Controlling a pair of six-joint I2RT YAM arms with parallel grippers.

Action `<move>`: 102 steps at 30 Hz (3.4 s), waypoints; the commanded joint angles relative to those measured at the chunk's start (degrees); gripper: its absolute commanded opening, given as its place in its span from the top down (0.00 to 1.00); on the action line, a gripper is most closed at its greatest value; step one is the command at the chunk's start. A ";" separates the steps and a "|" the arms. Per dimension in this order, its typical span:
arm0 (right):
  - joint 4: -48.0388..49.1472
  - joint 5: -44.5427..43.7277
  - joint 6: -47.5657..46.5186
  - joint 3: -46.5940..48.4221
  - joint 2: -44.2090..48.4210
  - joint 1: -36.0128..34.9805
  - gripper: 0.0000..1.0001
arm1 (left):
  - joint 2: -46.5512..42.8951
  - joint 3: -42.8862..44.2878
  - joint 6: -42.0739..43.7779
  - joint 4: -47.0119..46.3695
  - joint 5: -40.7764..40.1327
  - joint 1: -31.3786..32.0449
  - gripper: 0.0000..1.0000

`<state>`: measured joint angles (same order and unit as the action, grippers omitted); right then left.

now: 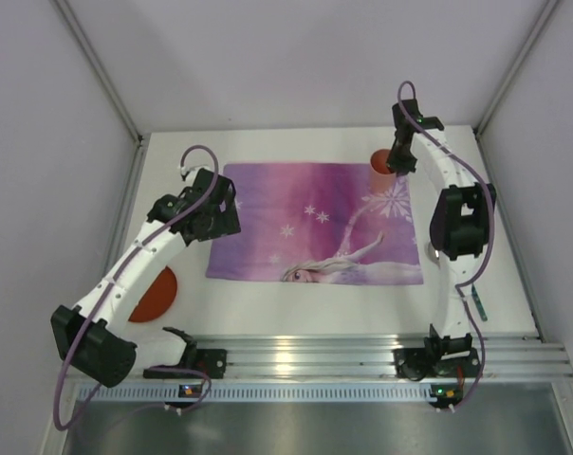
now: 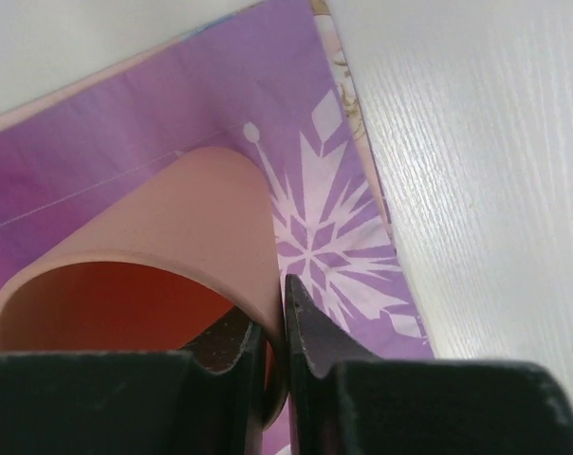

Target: Set the dinner table for one person

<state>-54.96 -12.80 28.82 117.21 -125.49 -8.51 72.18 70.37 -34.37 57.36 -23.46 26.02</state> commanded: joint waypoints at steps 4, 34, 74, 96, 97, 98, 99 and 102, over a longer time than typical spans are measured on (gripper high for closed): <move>3.46 1.63 1.86 -1.11 0.86 -0.54 0.38 | -2.49 -1.99 0.62 1.96 -0.88 -2.64 0.02; -3.66 2.69 -0.16 -31.69 48.14 -3.09 0.08 | 19.92 -11.66 6.68 -4.89 -4.66 -25.58 0.15; -10.25 5.15 -0.08 -31.60 57.98 0.95 0.05 | 38.44 40.00 -3.77 7.24 9.49 0.68 1.00; -23.71 -7.33 -0.17 -44.68 71.70 5.61 0.00 | 62.91 55.23 -7.91 -9.19 23.20 21.00 0.45; -22.40 -7.33 0.36 -46.61 71.88 5.61 0.00 | 62.21 54.36 -7.73 -10.59 25.29 21.09 0.37; -21.86 -7.16 0.80 -47.15 71.70 5.61 0.00 | 61.68 53.91 -7.82 -11.13 25.48 21.09 0.16; -21.42 -7.50 1.24 -47.68 71.18 5.79 0.00 | 60.98 53.21 -7.73 -11.66 25.40 21.09 0.14; -19.23 -6.28 1.59 -48.13 67.14 6.31 0.00 | 56.94 50.05 -7.90 -13.50 24.00 20.91 0.07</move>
<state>-75.64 -17.98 29.21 68.64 -55.79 -3.44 136.07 122.21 -41.91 48.73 -0.14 46.59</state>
